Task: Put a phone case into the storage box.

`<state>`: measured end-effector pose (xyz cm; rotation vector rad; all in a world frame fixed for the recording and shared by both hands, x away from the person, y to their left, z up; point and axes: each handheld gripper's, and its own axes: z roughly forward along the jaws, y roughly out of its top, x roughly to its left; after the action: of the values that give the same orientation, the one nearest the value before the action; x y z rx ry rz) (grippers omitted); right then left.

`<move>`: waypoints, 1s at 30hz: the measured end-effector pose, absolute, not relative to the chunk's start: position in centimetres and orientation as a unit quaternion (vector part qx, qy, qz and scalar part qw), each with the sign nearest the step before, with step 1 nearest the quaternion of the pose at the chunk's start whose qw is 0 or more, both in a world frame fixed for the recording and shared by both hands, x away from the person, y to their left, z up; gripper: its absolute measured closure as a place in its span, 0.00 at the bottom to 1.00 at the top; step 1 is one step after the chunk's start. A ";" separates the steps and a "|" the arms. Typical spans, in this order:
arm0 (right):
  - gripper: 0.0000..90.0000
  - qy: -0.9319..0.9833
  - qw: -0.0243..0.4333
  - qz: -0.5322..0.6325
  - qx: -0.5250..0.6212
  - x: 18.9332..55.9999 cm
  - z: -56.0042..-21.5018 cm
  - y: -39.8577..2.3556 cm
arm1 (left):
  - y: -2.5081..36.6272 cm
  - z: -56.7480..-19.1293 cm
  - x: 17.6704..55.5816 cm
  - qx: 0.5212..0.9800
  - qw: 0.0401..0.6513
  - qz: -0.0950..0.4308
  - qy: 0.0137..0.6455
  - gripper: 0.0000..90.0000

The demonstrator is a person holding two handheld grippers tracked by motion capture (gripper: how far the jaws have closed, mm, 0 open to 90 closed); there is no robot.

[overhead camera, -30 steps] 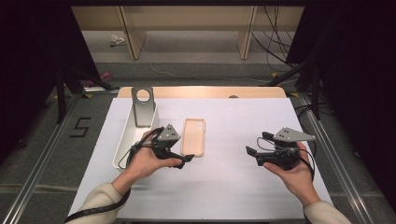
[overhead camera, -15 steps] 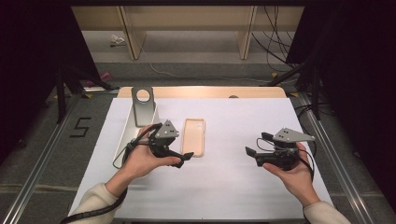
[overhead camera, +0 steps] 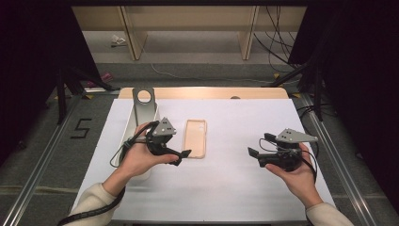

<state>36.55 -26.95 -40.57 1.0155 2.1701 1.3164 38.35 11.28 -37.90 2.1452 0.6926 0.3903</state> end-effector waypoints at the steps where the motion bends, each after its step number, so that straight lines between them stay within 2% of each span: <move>1: 0.18 0.777 0.203 0.472 0.363 36.5 -40.6 -27.0 | 11.3 -37.9 38.3 0.854 0.413 0.156 0.277 0.10; 7: 0.18 0.777 0.203 0.472 0.364 36.5 -40.5 -27.0 | 10.5 -38.0 38.4 0.866 0.388 0.167 0.266 0.19; 9: 0.18 0.775 0.204 0.474 0.365 36.5 -40.5 -27.1 | 10.0 -38.1 38.5 0.876 0.371 0.173 0.254 0.27; 10: 0.18 0.776 0.204 0.473 0.365 36.4 -40.5 -27.2 | 9.6 -38.3 38.6 0.882 0.361 0.174 0.250 0.28; 19: 0.18 0.777 0.205 0.472 0.363 36.4 -40.5 -27.1 | 6.8 -40.5 40.2 0.926 0.271 0.182 0.190 0.31; 30: 0.18 0.777 0.205 0.473 0.362 36.4 -40.5 -27.1 | 4.4 -42.1 41.5 0.958 0.189 0.195 0.094 0.36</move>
<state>36.39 -27.08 -40.49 1.0104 2.1660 1.3186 41.53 4.44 -42.09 2.6927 0.2653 0.5480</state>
